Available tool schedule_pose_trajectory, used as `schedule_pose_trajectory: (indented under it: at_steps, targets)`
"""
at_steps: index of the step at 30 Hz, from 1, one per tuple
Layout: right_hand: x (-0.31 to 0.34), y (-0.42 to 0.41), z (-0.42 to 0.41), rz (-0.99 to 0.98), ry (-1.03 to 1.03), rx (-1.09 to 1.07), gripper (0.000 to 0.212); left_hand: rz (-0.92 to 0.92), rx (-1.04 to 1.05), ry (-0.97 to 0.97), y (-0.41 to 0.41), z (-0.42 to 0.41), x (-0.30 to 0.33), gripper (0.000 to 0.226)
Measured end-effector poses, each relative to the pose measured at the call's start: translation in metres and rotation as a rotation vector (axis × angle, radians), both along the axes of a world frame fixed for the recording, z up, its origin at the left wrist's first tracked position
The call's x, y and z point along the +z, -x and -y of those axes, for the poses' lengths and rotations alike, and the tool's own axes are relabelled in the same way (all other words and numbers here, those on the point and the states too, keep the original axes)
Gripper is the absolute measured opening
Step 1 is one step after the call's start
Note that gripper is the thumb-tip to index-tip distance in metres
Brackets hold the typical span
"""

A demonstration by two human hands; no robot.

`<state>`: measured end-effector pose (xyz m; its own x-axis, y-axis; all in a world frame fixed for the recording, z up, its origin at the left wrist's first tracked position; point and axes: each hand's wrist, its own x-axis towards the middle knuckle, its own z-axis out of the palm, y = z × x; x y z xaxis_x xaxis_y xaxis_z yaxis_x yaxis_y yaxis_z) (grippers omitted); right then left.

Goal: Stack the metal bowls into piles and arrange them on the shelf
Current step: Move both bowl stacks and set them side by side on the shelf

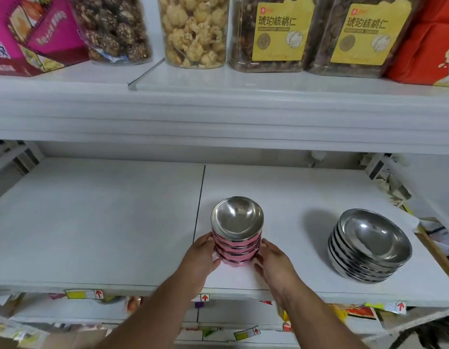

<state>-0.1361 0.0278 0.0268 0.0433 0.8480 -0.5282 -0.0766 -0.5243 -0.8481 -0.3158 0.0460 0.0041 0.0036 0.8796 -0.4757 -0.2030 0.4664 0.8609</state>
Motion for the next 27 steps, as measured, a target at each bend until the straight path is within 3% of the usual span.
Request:
schedule_pose_trajectory:
  at_steps: [4, 11, 16, 27]
  targets:
    - [-0.004, -0.005, -0.004, 0.000, -0.036, 0.050, 0.031, 0.000, 0.036, 0.005, -0.007, 0.002, 0.005, 0.026]
    - [-0.006, 0.010, -0.014, -0.077, -0.039, 0.063, 0.038, -0.025, 0.120, -0.052, 0.010, 0.011, 0.007, 0.030]
    - [0.002, 0.043, -0.019, -0.099, -0.070, 0.099, 0.036, -0.074, 0.089, -0.137, 0.044, 0.012, 0.014, 0.033]
    - [0.005, 0.142, -0.042, -0.092, -0.062, 0.109, 0.031, -0.047, 0.114, -0.111, 0.140, -0.009, 0.020, 0.030]
